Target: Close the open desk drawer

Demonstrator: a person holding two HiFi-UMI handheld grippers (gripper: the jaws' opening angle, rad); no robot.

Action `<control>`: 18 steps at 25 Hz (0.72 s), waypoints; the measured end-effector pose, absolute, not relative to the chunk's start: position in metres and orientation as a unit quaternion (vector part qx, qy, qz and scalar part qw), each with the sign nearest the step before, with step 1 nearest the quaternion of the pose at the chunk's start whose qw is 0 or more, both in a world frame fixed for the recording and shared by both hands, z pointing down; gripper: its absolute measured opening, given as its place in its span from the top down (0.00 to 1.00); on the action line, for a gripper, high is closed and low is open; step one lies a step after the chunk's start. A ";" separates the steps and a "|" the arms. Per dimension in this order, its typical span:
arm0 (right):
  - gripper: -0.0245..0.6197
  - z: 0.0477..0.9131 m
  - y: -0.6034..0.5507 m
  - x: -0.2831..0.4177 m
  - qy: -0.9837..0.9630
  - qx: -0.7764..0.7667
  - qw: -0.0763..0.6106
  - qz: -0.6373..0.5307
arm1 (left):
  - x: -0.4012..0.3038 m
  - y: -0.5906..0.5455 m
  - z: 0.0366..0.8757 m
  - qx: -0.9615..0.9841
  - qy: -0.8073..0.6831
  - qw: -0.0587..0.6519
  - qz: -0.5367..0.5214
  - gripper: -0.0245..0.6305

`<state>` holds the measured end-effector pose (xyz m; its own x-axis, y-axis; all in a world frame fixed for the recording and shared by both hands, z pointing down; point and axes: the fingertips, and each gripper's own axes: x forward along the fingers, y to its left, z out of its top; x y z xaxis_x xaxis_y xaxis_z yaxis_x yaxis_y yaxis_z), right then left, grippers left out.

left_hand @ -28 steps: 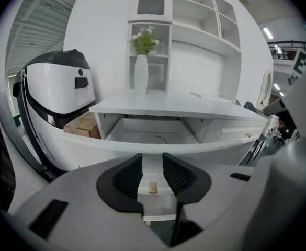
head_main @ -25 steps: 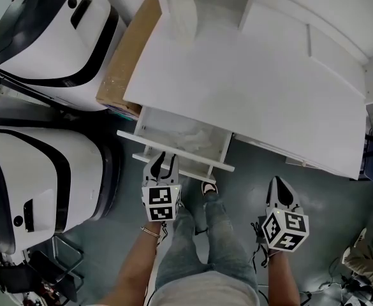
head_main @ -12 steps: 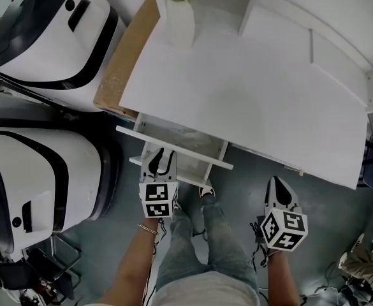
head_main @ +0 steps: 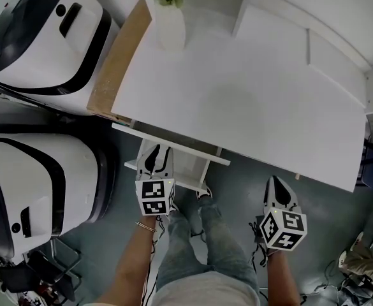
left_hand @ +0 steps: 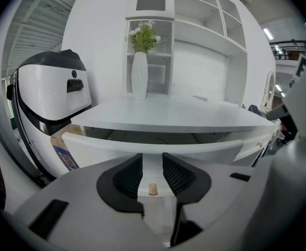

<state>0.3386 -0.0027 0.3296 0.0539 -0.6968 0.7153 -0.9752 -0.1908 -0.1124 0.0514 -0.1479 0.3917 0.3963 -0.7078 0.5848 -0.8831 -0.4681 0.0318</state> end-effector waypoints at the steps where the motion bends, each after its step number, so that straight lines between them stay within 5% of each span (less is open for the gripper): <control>1: 0.95 0.330 -0.004 0.340 -0.601 0.695 0.208 0.335 | 0.053 -0.150 0.392 0.818 -0.487 0.171 0.255 0.76; 18: 0.95 0.330 -0.011 0.345 -0.597 0.697 0.209 0.337 | 0.066 -0.173 0.390 0.821 -0.487 0.176 0.239 0.76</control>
<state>0.3450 -0.0114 0.3299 0.0600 -0.6920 0.7194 -0.9736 -0.1997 -0.1109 0.0664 -0.1733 0.3904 0.4106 -0.7164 0.5641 -0.8845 -0.4632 0.0555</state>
